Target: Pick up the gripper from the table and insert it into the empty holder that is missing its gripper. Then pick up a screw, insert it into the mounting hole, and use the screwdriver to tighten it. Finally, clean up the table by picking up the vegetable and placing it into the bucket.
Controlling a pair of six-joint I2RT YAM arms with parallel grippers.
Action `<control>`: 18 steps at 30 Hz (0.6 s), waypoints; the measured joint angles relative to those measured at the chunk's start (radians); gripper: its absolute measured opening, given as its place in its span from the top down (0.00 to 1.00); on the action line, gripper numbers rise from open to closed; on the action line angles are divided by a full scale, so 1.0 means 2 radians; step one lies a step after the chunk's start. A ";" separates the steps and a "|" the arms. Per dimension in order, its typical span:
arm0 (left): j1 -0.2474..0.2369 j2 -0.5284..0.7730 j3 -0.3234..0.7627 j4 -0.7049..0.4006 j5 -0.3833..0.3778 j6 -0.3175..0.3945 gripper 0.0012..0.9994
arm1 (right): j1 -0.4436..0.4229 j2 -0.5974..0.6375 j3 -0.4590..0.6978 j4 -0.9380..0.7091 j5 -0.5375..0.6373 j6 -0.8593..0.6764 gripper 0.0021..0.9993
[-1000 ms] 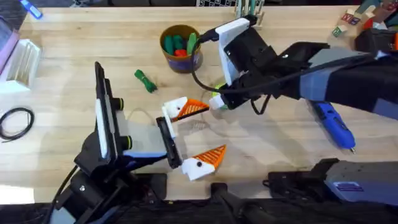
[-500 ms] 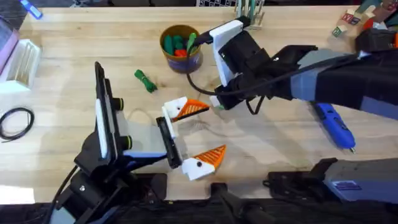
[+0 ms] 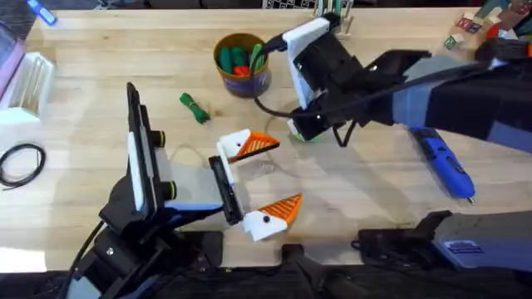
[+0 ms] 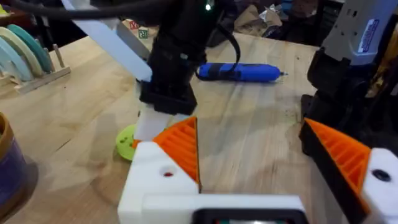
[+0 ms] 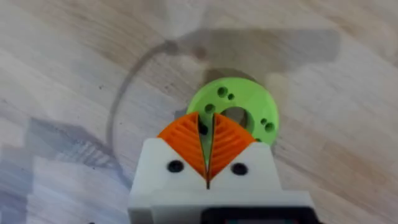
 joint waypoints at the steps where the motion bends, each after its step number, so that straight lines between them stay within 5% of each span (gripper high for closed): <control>1: 0.000 0.000 0.000 0.000 0.000 0.000 0.01 | -0.002 0.000 0.005 -0.002 0.003 -0.003 0.99; 18: 0.000 0.000 0.000 0.000 0.000 0.000 0.01 | -0.004 0.000 0.020 -0.051 0.017 -0.018 1.00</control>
